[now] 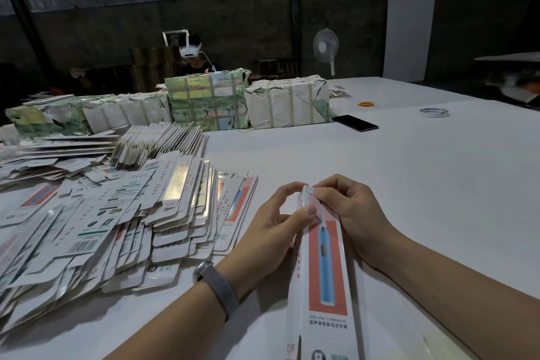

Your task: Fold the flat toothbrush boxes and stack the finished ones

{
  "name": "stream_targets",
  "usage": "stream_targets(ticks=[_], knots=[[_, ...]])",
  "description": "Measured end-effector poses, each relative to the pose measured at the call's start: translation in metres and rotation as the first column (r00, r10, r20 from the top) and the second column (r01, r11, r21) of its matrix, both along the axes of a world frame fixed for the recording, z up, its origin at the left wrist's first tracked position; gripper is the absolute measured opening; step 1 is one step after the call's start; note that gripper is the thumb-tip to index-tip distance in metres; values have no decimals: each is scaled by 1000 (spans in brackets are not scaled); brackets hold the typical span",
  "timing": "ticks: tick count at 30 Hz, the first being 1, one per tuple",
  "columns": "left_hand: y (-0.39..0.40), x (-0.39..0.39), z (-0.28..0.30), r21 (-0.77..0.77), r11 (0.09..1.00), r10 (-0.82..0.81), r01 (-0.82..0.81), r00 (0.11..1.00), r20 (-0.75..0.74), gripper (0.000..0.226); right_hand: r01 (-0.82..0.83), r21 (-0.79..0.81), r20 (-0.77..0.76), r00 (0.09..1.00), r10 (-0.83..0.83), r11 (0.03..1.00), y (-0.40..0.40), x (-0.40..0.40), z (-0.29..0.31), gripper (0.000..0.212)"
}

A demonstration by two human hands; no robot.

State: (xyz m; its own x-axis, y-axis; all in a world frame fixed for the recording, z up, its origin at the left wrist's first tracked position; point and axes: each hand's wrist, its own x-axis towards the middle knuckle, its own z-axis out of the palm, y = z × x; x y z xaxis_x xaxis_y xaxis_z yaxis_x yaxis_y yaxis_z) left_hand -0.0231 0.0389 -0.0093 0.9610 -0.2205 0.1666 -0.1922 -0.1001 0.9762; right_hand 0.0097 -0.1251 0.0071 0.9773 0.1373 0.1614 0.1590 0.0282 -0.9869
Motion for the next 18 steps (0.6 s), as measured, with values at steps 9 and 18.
stream_targets(ticks=[9,18], knots=[[-2,-2,4,40,999,3,-3,1000,-13,49,33,-51,7,999,-33,998,2,4,-3,22],[1,-3,7,61,998,-34,35,999,-12,46,40,34,-17,999,-40,999,3,4,-3,39]])
